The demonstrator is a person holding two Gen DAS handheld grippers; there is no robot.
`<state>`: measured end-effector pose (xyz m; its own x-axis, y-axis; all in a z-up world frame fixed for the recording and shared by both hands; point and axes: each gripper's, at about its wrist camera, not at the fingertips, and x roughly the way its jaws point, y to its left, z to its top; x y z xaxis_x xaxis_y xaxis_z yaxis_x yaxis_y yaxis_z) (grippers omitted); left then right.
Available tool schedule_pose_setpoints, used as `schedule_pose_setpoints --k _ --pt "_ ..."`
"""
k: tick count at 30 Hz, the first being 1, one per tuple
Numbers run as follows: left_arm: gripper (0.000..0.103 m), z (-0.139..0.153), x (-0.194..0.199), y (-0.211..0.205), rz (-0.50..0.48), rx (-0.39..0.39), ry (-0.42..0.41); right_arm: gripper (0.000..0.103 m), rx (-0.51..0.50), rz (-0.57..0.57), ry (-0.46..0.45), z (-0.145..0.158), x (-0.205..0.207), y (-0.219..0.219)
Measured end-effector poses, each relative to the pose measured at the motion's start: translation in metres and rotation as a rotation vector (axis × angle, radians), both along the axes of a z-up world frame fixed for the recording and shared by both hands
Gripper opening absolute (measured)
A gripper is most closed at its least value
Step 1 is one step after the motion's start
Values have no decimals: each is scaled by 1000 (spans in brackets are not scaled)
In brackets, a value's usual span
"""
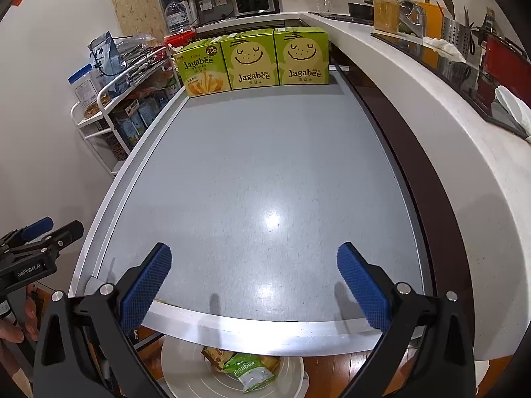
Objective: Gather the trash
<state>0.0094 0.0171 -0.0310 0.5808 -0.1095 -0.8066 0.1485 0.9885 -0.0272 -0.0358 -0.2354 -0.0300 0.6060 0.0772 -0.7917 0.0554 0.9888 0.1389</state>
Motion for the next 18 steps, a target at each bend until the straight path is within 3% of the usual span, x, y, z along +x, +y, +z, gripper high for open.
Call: schedule_pose_setpoints --k 8,18 --pt "98 5 0 2 9 -20 -5 98 -6 4 -8 2 0 2" --pt "98 14 -5 -4 21 43 -45 98 -21 15 -19 6 -3 5"
